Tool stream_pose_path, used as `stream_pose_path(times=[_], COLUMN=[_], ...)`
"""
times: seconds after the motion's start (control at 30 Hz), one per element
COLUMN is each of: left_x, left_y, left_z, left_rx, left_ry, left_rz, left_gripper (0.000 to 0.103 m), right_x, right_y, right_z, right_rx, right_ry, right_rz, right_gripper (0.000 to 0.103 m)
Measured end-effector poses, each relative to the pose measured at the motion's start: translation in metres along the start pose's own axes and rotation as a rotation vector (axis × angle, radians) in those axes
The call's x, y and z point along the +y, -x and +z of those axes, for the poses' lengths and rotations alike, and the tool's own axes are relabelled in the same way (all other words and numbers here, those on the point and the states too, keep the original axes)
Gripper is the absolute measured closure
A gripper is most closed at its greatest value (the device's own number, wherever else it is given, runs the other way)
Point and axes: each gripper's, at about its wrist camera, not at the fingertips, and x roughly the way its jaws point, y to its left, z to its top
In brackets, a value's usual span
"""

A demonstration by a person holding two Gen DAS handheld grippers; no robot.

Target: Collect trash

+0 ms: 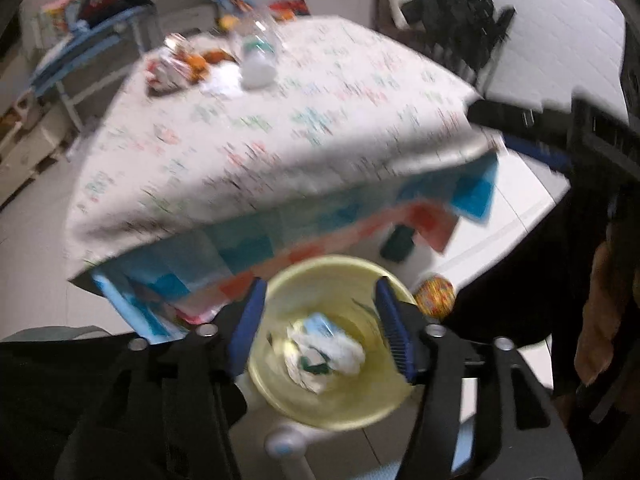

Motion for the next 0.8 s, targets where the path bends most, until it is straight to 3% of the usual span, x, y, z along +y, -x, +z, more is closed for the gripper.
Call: stream_pose_path(times=[0.17,0.27,0.8], left_x=[0.018,0.030,0.044], left_y=[0.015,0.020,0.030], left_z=[0.008,0.012,0.014], left_rx=[-0.112,-0.150,-0.204], left_ry=[0.094,0.159,0.232], left_rz=[0.100,0.137,0.198], left_gripper=[0.027,0.023,0.017], right_x=[0.007,0.015,0.031], right_y=[0.004,0.005,0.001], right_z=[0.000,0.000,-0.004], right_rx=[-0.041,-0.059,-0.071], right_ry=[0.050,0.096,0.176], right_rz=[-0.034,-0.045,-0.059], right_gripper=[0.029,0.027,0.025])
